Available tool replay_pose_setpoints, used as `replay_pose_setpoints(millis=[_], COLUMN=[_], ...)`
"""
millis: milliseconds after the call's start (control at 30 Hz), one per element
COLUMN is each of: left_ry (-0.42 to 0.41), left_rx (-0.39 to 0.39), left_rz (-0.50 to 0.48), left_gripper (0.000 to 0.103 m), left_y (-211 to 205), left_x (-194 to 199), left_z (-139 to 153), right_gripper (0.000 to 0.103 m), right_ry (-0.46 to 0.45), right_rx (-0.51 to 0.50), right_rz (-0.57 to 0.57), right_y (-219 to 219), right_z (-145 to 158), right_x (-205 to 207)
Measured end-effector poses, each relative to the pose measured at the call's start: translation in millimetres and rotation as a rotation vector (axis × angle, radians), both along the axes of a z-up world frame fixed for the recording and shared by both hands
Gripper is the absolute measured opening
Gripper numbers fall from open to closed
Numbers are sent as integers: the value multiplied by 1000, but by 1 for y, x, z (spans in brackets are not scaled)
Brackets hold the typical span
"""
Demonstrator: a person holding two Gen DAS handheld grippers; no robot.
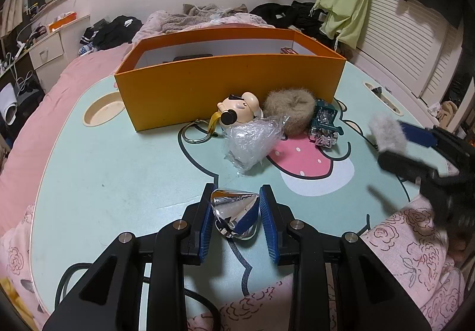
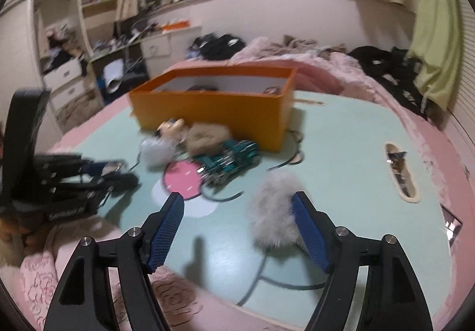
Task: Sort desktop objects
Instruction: 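Grasp the white fluffy ball with the right gripper while the left holds the silver cone, then carry the fluffy ball with the right gripper while the left carries the cone over the orange box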
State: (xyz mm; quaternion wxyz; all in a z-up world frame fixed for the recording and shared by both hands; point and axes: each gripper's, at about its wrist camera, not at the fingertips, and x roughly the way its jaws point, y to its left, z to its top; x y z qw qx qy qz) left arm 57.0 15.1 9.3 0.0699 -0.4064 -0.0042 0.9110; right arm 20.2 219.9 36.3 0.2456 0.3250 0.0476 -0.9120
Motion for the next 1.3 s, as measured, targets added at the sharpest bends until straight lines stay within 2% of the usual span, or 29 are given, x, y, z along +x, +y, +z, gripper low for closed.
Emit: replay_pose_setpoints(millis=[167, 233, 300, 333, 367, 400, 533, 600, 933, 1133, 1300], left_ry=[0, 0, 0, 0, 0, 0, 0, 2, 38, 92, 158], left_rx=[1, 2, 3, 3, 3, 3, 3, 10, 33, 74, 62], left_rz=[0, 0, -1, -1, -1, -1, -1, 1, -11, -18, -36], left_gripper=[31, 31, 31, 31, 31, 31, 31, 27, 27, 27, 27], left_y=[0, 0, 0, 0, 0, 0, 0, 0, -5, -10, -8], left_x=[0, 0, 0, 0, 0, 0, 1, 2, 5, 0, -17], left_z=[0, 0, 1, 1, 1, 1, 1, 2, 16, 39, 65], right_gripper=[75, 73, 51, 46, 36, 33, 32, 32, 32, 32, 32], right_ry=[-111, -91, -74, -65, -61, -60, -76, -67, -45, 6, 30], right_rx=[58, 108, 128, 130, 124, 115, 46, 29, -4, -18, -38], right_rz=[-47, -52, -31, -19, -8, -2, 8, 8, 47, 65, 80], right_y=[-2, -9, -13, -15, -16, -15, -5, -3, -14, -24, -37], right_z=[-15, -15, -14, -13, -13, -13, -11, -10, 3, 27, 46], right_x=[-24, -23, -20, -17, -16, -15, -15, -13, -7, -17, -42])
